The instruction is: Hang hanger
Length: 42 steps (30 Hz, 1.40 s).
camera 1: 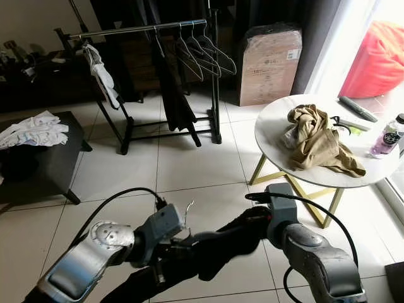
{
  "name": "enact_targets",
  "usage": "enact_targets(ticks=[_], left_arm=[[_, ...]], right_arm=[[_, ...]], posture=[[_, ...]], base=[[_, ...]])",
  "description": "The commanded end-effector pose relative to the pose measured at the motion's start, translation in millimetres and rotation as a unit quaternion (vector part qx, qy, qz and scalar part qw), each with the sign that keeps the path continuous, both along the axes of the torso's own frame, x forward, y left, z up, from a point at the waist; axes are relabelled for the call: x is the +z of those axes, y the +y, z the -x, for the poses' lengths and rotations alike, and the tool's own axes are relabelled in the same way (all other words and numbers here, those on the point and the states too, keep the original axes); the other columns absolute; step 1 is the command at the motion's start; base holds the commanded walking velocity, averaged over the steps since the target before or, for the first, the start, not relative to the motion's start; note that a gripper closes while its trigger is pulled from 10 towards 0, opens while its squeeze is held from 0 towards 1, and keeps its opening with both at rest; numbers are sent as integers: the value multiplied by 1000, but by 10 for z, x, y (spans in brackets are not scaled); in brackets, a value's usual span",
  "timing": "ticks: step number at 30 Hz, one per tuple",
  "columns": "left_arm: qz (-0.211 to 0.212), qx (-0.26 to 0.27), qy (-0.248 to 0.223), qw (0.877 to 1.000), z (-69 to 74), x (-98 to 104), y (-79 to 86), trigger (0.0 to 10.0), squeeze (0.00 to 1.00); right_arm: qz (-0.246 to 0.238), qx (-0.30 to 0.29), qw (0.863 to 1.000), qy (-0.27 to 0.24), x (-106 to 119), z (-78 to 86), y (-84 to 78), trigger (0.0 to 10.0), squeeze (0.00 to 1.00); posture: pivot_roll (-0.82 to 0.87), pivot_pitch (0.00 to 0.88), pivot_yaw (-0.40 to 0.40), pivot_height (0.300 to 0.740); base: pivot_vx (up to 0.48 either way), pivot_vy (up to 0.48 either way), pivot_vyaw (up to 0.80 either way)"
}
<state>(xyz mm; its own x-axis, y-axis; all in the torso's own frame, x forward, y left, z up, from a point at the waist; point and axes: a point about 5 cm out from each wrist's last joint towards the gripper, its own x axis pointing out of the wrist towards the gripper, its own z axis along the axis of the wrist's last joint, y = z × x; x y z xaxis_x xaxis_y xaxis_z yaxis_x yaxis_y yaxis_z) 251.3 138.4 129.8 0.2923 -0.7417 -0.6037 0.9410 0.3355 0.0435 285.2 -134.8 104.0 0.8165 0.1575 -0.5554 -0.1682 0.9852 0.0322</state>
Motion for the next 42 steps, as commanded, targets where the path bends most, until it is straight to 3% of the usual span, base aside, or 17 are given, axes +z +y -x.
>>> enact_targets(ticks=[1, 15, 18, 24, 32, 42], left_arm=[[-33, -4, 12, 999, 66, -55, 149, 10000, 0], [-25, 18, -38, 999, 64, 92, 333, 10000, 0], [-5, -11, -19, 1000, 146, 178, 337, 10000, 0], [-17, -55, 2, 998, 259, 228, 399, 10000, 0], [-12, -43, -21, 999, 204, 378, 505, 10000, 0], [-56, -19, -24, 998, 186, 395, 675, 10000, 0]], right_arm=[[20, -29, 999, -12, 32, -45, -140, 0, 0], [54, -46, 997, 29, -183, 3, -330, 0, 0], [65, -63, 995, 51, -301, 38, -426, 0, 0], [84, -69, 992, 66, -398, 70, -514, 0, 0], [91, -72, 989, 89, -516, 118, -592, 0, 0], [103, -111, 984, 99, -628, 146, -775, 0, 0]], posture=[[-119, 155, 63, 740], [-114, 155, 62, 740], [-112, 155, 62, 740], [-111, 155, 63, 740], [-109, 154, 60, 740], [-104, 153, 60, 740]], base=[[0, 0, 0], [0, 0, 0], [0, 0, 0], [0, 0, 0], [0, 0, 0], [0, 0, 0]])
